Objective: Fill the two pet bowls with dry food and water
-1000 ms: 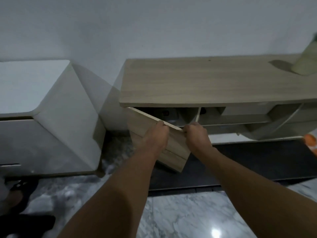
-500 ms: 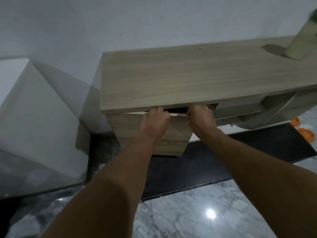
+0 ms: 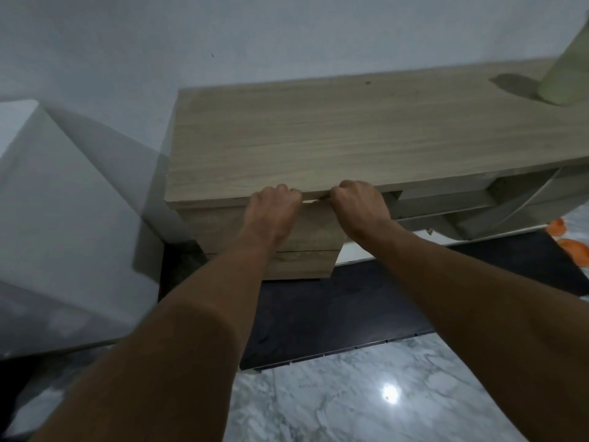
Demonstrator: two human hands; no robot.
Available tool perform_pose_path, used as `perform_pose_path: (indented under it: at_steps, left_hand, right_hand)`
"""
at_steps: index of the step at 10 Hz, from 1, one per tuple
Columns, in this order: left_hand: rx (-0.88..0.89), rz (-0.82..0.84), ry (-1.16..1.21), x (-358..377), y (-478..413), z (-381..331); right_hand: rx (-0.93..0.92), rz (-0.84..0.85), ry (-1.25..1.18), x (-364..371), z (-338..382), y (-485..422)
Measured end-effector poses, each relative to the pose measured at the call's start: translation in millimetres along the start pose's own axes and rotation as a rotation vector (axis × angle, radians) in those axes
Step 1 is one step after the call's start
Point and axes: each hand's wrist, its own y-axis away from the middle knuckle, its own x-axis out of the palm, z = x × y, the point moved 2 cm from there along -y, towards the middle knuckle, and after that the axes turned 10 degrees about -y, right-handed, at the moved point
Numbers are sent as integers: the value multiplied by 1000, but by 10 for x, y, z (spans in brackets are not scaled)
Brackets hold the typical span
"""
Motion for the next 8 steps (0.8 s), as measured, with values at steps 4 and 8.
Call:
perform_pose_path:
  at_steps: [4,8]
  left_hand:
    - [-116,71,-15,87,-49,-107]
    - [-95,126,12,-26,248,-49]
  right_hand:
    - [-68,30,64,-6,-46,-58]
    - [58,-39,-130,80,-148,14]
